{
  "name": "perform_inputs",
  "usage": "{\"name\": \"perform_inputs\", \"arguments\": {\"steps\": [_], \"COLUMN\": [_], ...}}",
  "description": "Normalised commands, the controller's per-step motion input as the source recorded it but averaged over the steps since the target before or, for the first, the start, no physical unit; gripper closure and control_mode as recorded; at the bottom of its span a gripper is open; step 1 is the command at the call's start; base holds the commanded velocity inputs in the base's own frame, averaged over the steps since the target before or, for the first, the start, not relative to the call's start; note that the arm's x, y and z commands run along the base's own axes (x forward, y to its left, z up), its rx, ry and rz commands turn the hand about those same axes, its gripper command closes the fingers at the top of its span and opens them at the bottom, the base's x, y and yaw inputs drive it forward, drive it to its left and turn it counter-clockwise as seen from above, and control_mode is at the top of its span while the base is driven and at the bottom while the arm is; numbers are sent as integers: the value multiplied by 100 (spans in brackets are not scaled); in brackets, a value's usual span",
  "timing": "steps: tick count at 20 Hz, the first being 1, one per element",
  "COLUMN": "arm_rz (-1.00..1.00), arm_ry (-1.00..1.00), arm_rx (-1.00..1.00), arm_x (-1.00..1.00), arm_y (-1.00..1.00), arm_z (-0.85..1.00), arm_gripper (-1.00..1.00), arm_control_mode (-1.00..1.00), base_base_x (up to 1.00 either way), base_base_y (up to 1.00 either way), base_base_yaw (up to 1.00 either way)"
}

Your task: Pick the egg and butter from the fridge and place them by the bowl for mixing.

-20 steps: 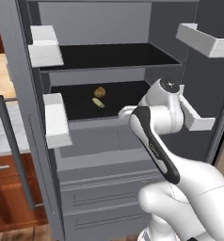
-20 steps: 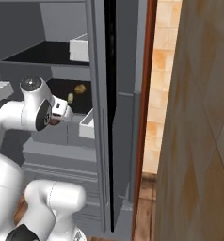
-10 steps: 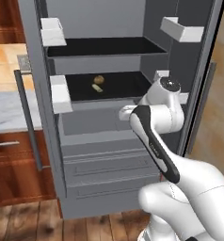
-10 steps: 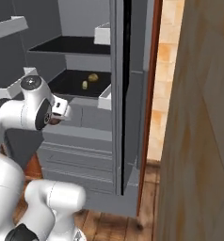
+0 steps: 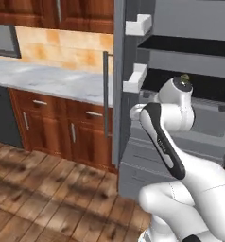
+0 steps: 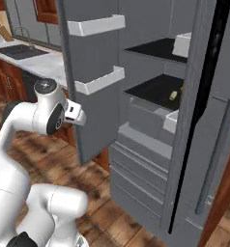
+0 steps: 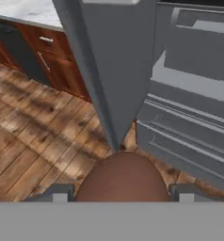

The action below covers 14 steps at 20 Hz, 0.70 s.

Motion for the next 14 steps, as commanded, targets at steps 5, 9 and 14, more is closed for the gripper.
{"name": "perform_inputs", "arguments": {"steps": [5, 9, 14], "arm_rz": [0, 0, 0], "arm_ry": [0, 0, 0], "arm_rx": [0, 0, 0], "arm_x": [0, 0, 0], "arm_y": [0, 0, 0], "arm_z": [0, 0, 0], "arm_gripper": [100, 100, 100], "arm_control_mode": [100, 100, 100], "base_base_x": [-8, 0, 16], "base_base_y": [0, 1, 5], "base_base_yaw": [100, 99, 77]}}
